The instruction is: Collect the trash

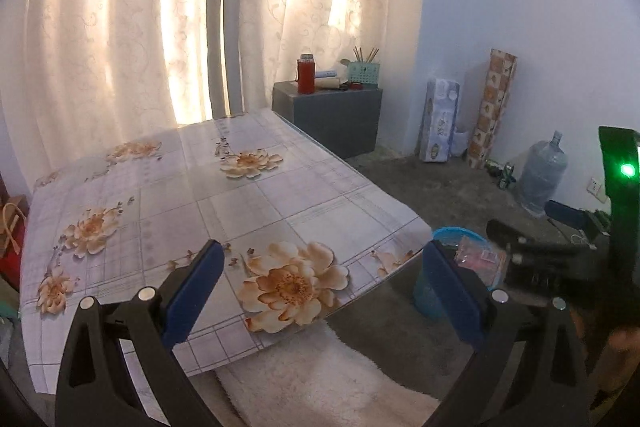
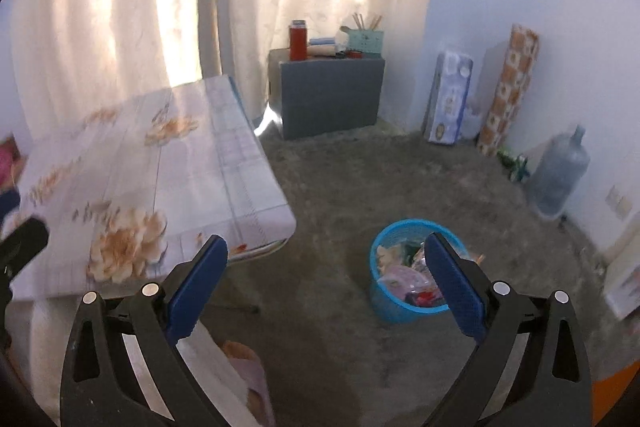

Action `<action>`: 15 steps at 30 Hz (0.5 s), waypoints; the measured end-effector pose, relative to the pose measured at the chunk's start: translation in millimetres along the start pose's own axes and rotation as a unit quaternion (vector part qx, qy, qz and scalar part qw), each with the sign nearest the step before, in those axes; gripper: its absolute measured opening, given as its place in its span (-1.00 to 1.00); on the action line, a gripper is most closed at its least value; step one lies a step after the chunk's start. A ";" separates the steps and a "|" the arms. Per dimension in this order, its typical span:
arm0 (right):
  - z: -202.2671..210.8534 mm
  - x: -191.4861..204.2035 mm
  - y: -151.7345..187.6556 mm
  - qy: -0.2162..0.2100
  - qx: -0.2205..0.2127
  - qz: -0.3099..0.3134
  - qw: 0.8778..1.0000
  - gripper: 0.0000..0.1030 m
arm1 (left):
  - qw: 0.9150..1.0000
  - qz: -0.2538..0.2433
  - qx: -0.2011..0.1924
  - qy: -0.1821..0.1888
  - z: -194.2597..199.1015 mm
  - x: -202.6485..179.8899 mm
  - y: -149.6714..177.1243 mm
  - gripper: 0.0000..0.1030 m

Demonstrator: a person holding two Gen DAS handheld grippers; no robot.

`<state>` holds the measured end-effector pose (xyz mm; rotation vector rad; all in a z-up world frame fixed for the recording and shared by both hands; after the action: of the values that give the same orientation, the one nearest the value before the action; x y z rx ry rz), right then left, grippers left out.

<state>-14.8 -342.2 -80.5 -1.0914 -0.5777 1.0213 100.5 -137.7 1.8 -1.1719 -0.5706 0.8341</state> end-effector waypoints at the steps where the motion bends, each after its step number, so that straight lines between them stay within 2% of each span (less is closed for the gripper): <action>1: 1.7 2.2 1.8 0.003 0.002 0.008 1.000 0.84 | 1.000 -0.002 -0.001 -0.003 0.4 1.1 1.7 0.89; 5: 6.7 6.4 12.5 0.031 0.018 0.010 0.999 0.84 | 1.000 -0.009 -0.007 -0.023 -0.4 5.3 10.0 0.89; 9: 15.1 3.0 20.6 0.062 0.021 -0.010 0.998 0.84 | 0.999 -0.011 0.008 -0.047 -6.4 9.7 19.5 0.89; 11: 18.2 0.2 25.7 0.076 0.030 -0.014 0.997 0.84 | 0.997 -0.007 0.012 -0.070 -7.8 11.7 22.4 0.89; 15: 23.5 -3.5 29.3 0.092 0.037 -0.015 0.995 0.84 | 0.996 0.015 0.024 -0.084 -8.6 14.6 23.6 0.89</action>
<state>-46.6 -331.9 -98.0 -1.0938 -0.4036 0.8978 109.4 -127.0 -23.7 -1.0746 -0.6680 0.9746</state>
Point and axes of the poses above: each gripper's, at about its wrist camera, not at the fingertips, and z roughly against the way its jaws point, x to its left, y to its underside, the point moved 4 cm from there along -z, roughly the way its jaws point, and after that the axes turned 15 degrees about -x, right-handed, at the moved point
